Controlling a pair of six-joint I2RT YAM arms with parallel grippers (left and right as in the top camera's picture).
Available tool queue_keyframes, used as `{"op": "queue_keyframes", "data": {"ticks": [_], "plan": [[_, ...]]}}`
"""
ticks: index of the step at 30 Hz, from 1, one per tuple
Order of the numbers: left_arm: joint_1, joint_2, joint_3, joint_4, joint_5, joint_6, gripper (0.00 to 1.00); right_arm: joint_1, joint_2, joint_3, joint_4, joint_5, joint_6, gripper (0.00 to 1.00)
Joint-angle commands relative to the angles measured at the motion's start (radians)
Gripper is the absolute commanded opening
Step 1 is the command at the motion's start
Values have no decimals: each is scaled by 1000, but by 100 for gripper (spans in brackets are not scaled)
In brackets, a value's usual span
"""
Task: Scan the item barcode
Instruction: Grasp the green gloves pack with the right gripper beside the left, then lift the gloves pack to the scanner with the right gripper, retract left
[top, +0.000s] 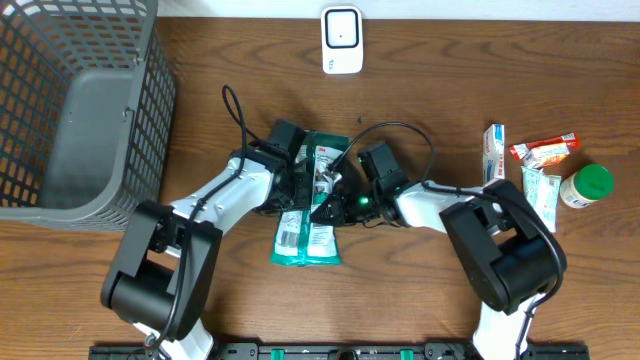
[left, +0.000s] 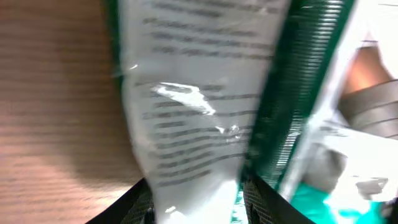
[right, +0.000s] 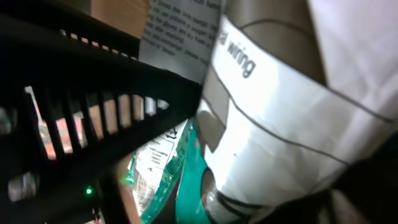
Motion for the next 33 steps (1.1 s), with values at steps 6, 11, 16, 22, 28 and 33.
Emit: {"op": "queue_keyframes", "data": {"ticks": [6,11,16,22,28,33], "plan": [[185,-391,5,-6,-11,-8,54,-45,-265,-3,-226,121,-222,1],[261,-534,4,-21,-30,-4,62,-45,-497,-3,-365,273,-400,1],[305,-569,5,-50,-217,-4,65,-50,-679,115,-636,513,-414,1],[377,-542,4,-50,-225,-5,69,-49,-683,504,-1023,761,-537,1],[408,-492,2,-82,-225,-4,80,-40,-589,793,-1193,907,-542,1],[407,-448,2,-93,-224,-5,96,4,-467,955,-1256,1017,-595,1]]}}
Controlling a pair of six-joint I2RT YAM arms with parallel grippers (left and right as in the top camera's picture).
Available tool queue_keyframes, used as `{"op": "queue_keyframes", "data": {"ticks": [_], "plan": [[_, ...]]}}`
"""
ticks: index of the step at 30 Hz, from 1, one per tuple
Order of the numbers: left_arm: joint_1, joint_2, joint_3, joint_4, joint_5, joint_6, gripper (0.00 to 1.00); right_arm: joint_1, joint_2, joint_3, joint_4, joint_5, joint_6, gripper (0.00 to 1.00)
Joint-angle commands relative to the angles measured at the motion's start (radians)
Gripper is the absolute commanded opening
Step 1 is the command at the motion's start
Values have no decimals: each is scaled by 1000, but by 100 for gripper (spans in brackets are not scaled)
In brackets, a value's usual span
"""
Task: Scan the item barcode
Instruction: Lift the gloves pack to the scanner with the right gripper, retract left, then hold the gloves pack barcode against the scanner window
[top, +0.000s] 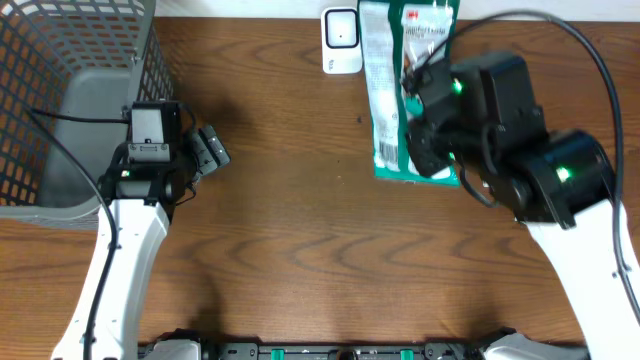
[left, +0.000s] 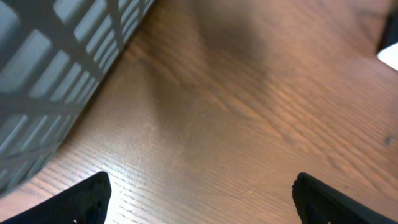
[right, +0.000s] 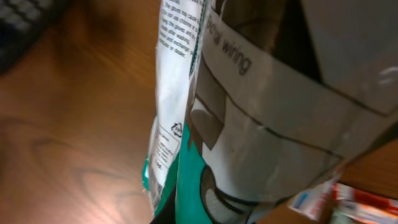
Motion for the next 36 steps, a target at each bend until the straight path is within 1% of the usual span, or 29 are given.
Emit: {"op": "queue_keyframes", "data": {"ticks": [1,5,7,9,12,15,19,20,21,22,25,26,27,31,36], "plan": [[7,34,3,-2,-15,2,96,42,105,97,-26,159,-80,1],[7,53,3,1,-14,0,96,88,236,209,-34,332,-159,1],[7,56,3,0,-14,-5,96,115,300,253,-16,414,-232,1],[7,56,3,-2,-14,-5,96,145,367,278,49,526,-325,1],[7,56,3,-2,-14,-5,96,173,457,278,216,650,-515,1],[7,56,3,-2,-14,-5,96,185,545,278,387,749,-662,1],[7,56,3,-2,-14,-5,96,185,678,278,670,851,-857,1],[7,56,3,-2,-14,-5,96,184,697,278,716,862,-897,1],[7,56,3,-2,-14,-5,96,181,738,278,809,874,-974,1],[7,56,3,-2,-14,-5,96,179,757,278,861,878,-1011,1],[7,56,3,-2,-14,-5,96,172,849,278,1118,878,-1155,1],[7,56,3,-2,-14,-5,96,171,863,278,1151,874,-1176,1],[7,56,3,-2,-14,-5,96,169,901,278,1243,859,-1235,1],[7,56,3,-2,-14,-5,96,161,972,278,1369,829,-1341,1],[7,56,3,-2,-14,-5,96,137,1028,278,1382,740,-1357,1]]}}
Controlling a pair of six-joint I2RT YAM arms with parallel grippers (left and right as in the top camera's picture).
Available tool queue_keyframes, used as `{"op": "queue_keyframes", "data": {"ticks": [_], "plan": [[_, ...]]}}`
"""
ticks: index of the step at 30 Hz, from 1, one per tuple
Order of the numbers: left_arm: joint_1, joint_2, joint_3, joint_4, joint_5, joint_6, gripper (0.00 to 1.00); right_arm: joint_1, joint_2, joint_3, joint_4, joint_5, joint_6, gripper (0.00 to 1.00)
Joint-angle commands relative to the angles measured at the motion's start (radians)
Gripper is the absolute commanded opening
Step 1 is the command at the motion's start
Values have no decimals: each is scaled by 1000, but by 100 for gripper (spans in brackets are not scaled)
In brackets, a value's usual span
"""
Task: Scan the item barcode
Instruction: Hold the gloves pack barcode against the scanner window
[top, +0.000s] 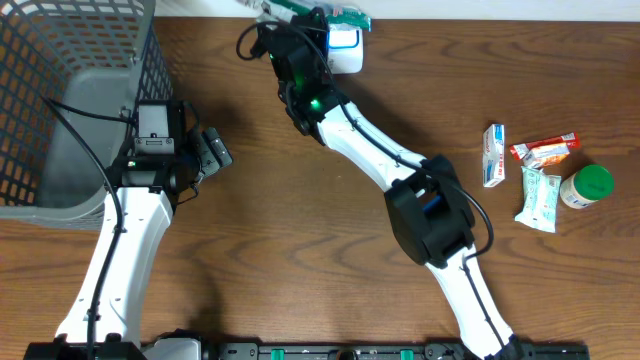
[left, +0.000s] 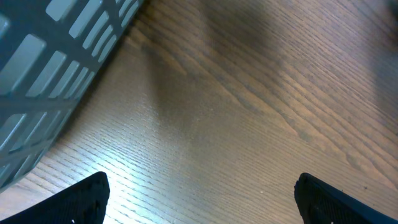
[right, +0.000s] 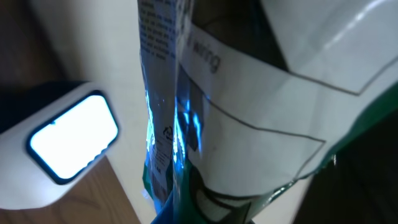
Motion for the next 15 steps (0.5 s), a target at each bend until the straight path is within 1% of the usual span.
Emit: {"op": "queue_keyframes", "data": {"ticks": [1,6,13,15], "plan": [[6,7,3,-3,-13,-5,96,-39,40,20,12,-74,-55,1],[6,7,3,-3,-13,-5,96,-76,62,20,17,-135,31,1],[6,7,3,-3,-13,-6,96,-87,62,20,121,-184,26,1],[6,7,3,-3,-13,-5,96,-86,62,20,120,-186,32,1]]}}
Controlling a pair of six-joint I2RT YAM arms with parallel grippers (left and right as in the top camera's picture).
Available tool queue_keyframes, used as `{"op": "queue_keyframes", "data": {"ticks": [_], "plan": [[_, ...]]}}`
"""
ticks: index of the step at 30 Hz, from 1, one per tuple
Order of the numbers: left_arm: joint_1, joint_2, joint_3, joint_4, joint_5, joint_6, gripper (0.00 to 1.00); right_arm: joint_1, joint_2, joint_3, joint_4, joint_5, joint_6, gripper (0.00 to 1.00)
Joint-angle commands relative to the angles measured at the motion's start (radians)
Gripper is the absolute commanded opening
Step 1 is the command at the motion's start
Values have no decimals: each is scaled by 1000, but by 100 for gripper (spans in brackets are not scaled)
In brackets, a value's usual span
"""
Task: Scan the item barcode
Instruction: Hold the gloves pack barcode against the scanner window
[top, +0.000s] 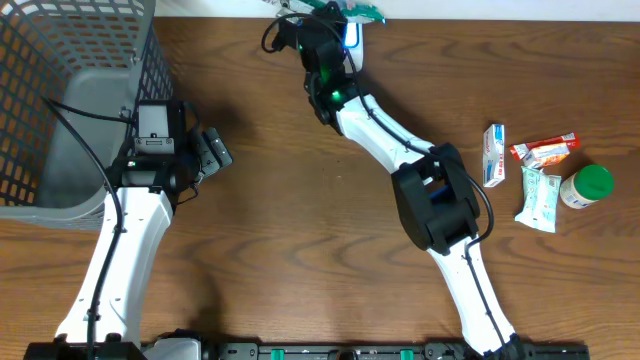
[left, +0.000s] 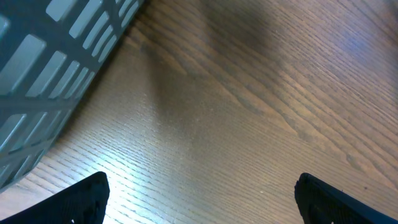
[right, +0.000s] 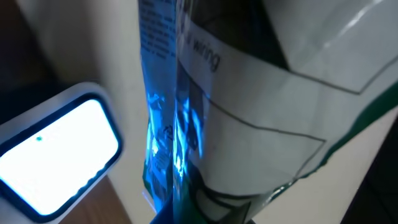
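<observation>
The item is a green and white plastic packet (right: 249, 106), pinched in my right gripper (right: 205, 214), which is shut on its lower end. Blue light plays on the packet's printed edge. Just left of it is the white scanner (right: 56, 155), its window lit. From overhead, the right gripper (top: 325, 25) holds the packet (top: 360, 10) at the table's far edge, over the scanner (top: 352, 38). My left gripper (left: 202, 202) stands open over bare wood beside the basket, with nothing between its fingers (left: 87, 199).
A grey mesh basket (top: 70, 110) fills the far left corner. At the right edge lie a small toothpaste box (top: 494, 155), a red snack packet (top: 545, 150), a white and green sachet (top: 540, 198) and a green-lidded bottle (top: 586, 186).
My right gripper has shifted a little to the right with the packet, now over the scanner. The scanner's window looms larger and the blue light on the packet is stronger. The left arm has not moved.
Both grippers were at the packet in the middle of the table. Then the right gripper held it raised near the scanner, and the left stood open by the basket. Then the packet was at the scanner with blue light on it, as now.
</observation>
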Motion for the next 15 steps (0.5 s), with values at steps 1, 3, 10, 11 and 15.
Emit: {"op": "queue_keyframes", "data": {"ticks": [1,3,10,11,15], "plan": [[6,7,3,-3,-13,-5,96,5,5,20,1,-31,47,1],[6,7,3,-3,-13,-5,96,5,9,20,1,-32,60,1],[6,7,3,-3,-13,-5,96,5,22,20,-55,-38,210,1],[6,7,3,-3,-13,-5,96,5,22,19,-78,-38,261,1],[6,7,3,-3,-13,-6,96,4,22,19,-185,-38,382,1]]}}
